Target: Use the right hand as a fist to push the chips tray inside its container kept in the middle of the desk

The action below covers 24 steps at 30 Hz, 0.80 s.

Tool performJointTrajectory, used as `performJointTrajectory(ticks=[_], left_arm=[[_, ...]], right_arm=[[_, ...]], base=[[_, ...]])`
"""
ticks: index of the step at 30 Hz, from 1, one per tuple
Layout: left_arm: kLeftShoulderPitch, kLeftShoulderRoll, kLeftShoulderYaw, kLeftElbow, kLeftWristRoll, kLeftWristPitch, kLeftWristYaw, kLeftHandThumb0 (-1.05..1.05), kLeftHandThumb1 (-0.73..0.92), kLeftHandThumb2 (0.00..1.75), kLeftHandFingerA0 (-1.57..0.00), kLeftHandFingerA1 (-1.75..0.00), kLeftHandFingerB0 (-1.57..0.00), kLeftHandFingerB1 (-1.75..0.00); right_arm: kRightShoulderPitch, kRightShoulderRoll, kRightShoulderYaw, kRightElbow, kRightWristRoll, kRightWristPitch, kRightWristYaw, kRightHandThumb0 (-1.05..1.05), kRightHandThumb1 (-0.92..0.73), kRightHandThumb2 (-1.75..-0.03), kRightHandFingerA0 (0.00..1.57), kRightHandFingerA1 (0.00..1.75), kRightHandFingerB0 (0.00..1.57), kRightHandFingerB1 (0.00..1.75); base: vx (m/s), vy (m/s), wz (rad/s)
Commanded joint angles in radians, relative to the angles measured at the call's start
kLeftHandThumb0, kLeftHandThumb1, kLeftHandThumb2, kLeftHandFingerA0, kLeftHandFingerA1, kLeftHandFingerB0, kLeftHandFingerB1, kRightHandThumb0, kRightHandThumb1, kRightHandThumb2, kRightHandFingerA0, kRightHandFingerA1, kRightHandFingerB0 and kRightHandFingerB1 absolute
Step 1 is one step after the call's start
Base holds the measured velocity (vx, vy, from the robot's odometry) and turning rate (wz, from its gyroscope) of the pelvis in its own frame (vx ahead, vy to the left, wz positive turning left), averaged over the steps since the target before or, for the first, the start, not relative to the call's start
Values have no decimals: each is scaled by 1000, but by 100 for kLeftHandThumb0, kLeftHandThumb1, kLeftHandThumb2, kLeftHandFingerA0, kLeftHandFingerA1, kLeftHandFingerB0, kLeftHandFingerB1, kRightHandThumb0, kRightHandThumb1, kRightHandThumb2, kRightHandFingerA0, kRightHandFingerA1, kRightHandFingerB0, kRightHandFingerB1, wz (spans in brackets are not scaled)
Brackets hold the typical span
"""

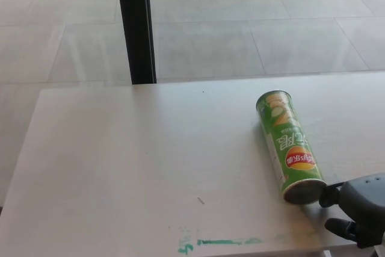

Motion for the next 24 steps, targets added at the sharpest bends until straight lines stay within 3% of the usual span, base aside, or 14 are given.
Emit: performJointTrajectory(ticks=[1,2,3,4,7,8,10,14,15,17,18,19,20,24], left_arm=[[5,16,-7,4,5,-11,8,-69,56,135,-33,-90,0,-67],[5,16,-10,5,8,-14,9,-69,56,135,-33,-90,0,-67],[4,16,-6,5,2,-8,10,-105,92,99,-47,-117,-30,-94],[7,16,-32,7,30,-31,24,-74,58,138,-40,-95,0,-67],[9,17,-33,4,19,-37,17,-72,62,140,-41,-95,0,-68],[10,13,-15,0,-2,-30,10,-105,92,102,-39,-133,-25,-106],[12,14,-25,0,10,-30,19,-105,92,106,-50,-118,-32,-96],[12,13,-22,1,7,-30,18,-105,92,102,-42,-132,-28,-107],[10,15,-23,6,9,-28,12,-105,92,99,-50,-118,-28,-94],[13,16,-20,4,5,-30,10,-105,92,101,-42,-133,-28,-107],[13,17,-21,2,5,-28,13,-73,60,139,-39,-95,0,-69],[10,17,-24,3,9,-24,16,-105,92,102,-40,-133,-27,-107],[11,18,-24,3,8,-22,12,-105,92,108,-47,-118,-27,-93],[14,21,-22,5,6,-21,3,-105,92,102,-46,-115,-26,-91]], right_arm=[[-33,25,16,57,22,42,-47,-72,-76,-114,91,124,45,58],[-34,26,18,57,26,43,-47,-72,-76,-114,91,124,45,58],[-38,29,22,56,26,55,-26,-73,-77,-115,89,125,43,58],[-35,32,26,60,21,52,-53,-73,-89,-70,79,145,51,45],[-32,48,26,61,50,56,-43,-73,-90,-70,78,145,51,47],[-29,50,28,63,52,49,-60,-72,-89,-68,80,145,52,47],[-24,47,36,59,47,49,-75,-72,-89,-68,81,146,52,47],[1,31,43,9,41,59,-67,-71,-88,-68,80,148,54,46],[23,12,23,-46,102,27,-12,-70,-88,-69,78,141,56,51],[56,-19,5,-128,181,-2,82,-70,-88,-68,78,132,54,49],[67,-29,-1,-156,208,-12,110,-70,-88,-68,80,139,54,49],[80,-47,-7,-197,244,-14,166,-69,-89,-67,83,126,53,48],[91,-60,-10,-232,266,-10,208,-71,-90,-68,81,127,53,47],[151,-103,-52,-408,460,21,402,-64,-85,-66,81,118,57,51]], base=[[0,0,0],[0,0,0],[0,0,0],[0,0,0],[0,0,0],[0,0,0],[0,0,0],[0,0,0],[0,0,0],[0,0,0],[0,0,0],[22,-3,6],[0,0,0],[0,0,0]])
